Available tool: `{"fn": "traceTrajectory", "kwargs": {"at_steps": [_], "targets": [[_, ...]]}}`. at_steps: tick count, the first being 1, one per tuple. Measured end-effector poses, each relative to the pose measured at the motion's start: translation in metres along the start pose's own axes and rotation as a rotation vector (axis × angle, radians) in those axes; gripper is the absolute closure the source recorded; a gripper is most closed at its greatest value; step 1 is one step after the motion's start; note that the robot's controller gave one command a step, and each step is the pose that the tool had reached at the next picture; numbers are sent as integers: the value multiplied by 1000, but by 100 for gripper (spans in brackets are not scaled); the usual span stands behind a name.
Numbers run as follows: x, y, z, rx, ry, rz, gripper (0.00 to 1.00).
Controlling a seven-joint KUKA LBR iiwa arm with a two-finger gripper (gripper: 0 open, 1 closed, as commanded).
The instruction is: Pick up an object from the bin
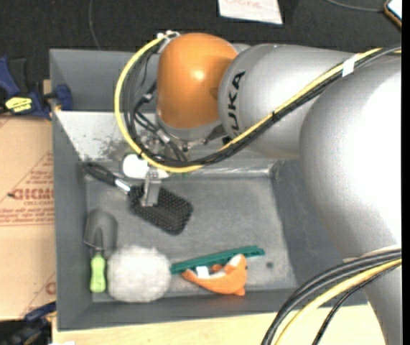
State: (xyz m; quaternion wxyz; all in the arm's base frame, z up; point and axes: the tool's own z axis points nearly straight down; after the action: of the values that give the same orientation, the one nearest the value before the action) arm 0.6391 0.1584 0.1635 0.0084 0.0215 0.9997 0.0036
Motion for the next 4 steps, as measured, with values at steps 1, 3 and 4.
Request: {"fn": "traceTrajectory", "kwargs": {"at_steps": [1,3,4], "targets": [[40,-44,56,18,25,470,0],[33,-64,87,2,-2,526,100],[33,-64,87,2,-2,527,100]]}}
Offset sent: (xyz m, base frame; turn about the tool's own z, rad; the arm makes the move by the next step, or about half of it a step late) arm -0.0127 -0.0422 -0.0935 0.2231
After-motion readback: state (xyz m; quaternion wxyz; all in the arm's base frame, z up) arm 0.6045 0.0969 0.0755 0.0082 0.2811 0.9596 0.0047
